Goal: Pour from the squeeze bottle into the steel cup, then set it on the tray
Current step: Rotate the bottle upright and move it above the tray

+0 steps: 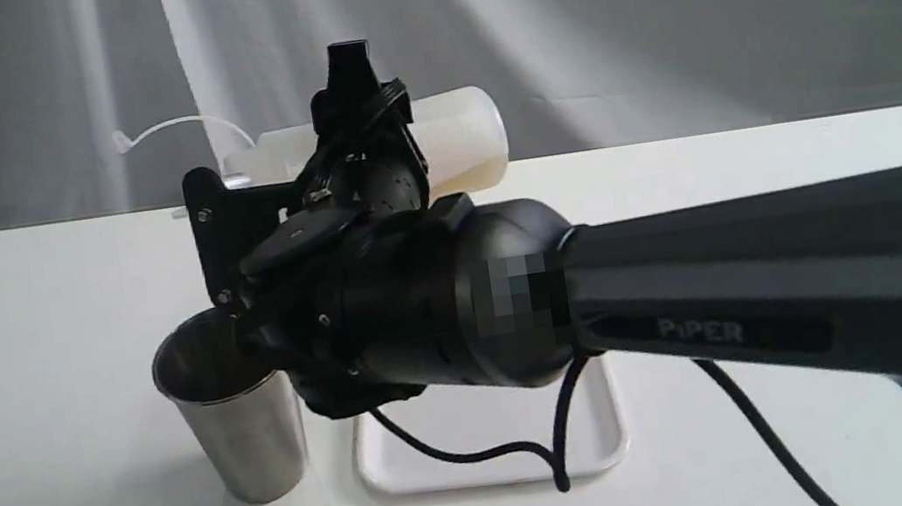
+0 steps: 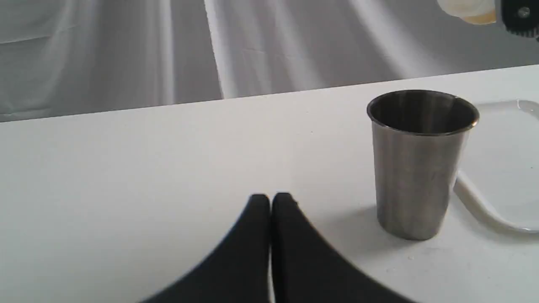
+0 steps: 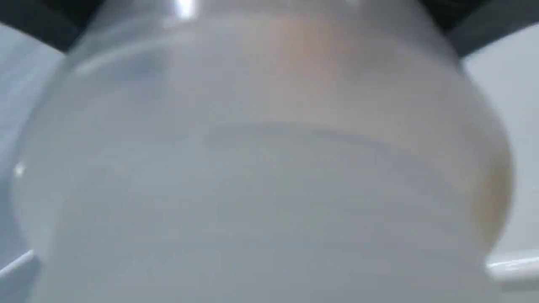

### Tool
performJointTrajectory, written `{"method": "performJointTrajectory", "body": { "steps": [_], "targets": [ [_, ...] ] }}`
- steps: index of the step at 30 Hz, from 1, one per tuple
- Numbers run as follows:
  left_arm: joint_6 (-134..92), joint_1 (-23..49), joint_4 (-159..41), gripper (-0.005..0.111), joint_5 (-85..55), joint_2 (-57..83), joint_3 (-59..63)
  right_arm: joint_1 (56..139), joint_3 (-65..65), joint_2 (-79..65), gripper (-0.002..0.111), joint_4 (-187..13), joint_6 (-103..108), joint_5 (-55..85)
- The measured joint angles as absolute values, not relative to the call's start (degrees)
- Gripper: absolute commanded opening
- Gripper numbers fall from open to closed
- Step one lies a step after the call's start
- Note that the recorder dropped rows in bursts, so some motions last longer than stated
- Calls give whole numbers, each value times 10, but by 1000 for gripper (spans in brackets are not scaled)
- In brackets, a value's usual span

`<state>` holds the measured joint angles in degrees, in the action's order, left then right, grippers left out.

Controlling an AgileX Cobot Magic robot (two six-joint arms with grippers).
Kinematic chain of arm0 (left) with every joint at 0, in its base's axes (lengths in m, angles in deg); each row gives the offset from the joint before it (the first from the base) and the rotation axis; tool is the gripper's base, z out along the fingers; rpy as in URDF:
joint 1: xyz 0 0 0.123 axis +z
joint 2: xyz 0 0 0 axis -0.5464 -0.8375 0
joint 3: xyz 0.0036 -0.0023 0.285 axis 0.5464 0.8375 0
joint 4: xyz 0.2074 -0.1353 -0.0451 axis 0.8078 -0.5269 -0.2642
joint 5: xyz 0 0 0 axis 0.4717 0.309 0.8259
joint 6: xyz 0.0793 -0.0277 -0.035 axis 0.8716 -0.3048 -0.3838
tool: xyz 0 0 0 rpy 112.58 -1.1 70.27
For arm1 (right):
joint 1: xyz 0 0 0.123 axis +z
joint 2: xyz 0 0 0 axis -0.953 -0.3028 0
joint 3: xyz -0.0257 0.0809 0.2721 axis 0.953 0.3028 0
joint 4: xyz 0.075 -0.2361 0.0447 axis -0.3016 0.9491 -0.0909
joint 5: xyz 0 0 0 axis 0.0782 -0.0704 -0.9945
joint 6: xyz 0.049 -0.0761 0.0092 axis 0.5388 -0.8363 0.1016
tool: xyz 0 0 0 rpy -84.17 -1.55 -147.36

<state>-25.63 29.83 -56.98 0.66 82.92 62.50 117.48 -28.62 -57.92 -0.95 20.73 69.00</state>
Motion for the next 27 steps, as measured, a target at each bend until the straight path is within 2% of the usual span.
{"method": "performJointTrajectory", "body": {
  "steps": [6, 15, 27],
  "targets": [
    [-256, 298, -570, 0, 7, 829, 625, 1175, -286, -579, 10, -33, 221, 690],
    [-256, 298, -570, 0, 7, 829, 625, 1175, -286, -575, 10, -75, 354, 660],
    [-256, 298, -570, 0, 7, 829, 625, 1167, -286, -497, 10, -136, 496, 632]
  ]
}}
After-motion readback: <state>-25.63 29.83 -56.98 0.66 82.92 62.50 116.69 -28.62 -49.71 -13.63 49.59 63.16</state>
